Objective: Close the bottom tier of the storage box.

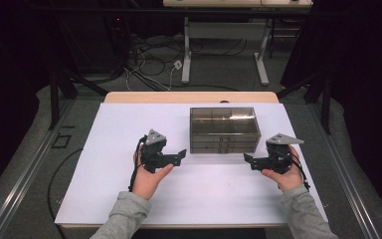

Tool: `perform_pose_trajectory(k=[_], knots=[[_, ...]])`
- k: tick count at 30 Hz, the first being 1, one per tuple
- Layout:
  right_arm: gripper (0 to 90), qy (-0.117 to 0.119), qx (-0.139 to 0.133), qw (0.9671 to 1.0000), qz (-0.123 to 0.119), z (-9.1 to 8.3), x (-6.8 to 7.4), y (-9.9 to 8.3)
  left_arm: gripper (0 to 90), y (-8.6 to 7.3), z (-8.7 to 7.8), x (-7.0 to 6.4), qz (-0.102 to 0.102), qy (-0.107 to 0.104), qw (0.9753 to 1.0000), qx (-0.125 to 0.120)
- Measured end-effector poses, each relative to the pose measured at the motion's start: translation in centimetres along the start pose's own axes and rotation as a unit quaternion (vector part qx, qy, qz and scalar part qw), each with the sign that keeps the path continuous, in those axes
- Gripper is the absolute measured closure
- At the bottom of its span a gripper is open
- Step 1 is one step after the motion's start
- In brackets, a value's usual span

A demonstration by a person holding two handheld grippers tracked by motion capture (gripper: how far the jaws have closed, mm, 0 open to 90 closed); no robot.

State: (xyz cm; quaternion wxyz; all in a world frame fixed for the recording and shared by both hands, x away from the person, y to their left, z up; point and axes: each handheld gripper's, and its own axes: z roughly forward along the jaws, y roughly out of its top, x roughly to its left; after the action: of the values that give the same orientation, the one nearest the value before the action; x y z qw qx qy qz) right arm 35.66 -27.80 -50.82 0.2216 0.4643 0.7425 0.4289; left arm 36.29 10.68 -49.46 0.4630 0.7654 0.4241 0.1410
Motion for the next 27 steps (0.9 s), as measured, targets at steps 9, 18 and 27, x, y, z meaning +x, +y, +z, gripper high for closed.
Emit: perform_pose_trajectory(k=[9, 18, 27], knots=[[0.0, 0.001, -0.007, 1.0000, 0.001, -0.2, -0.2, 0.1, 0.6, -0.6, -1.3, 0.9, -0.026, -0.016, 0.9993, -0.022], [0.0, 0.004, -0.004, 0.9999, -0.014, -0.1, -0.1, 0.0, 0.7, -1.7, -3.6, 2.2, -0.024, -0.008, 0.9987, -0.045], [0.0, 0.001, -0.006, 0.9997, -0.024, -0.4, 0.1, 0.0, 0.7, -2.6, -5.2, 3.4, -0.021, 0.014, 0.9982, -0.053]])
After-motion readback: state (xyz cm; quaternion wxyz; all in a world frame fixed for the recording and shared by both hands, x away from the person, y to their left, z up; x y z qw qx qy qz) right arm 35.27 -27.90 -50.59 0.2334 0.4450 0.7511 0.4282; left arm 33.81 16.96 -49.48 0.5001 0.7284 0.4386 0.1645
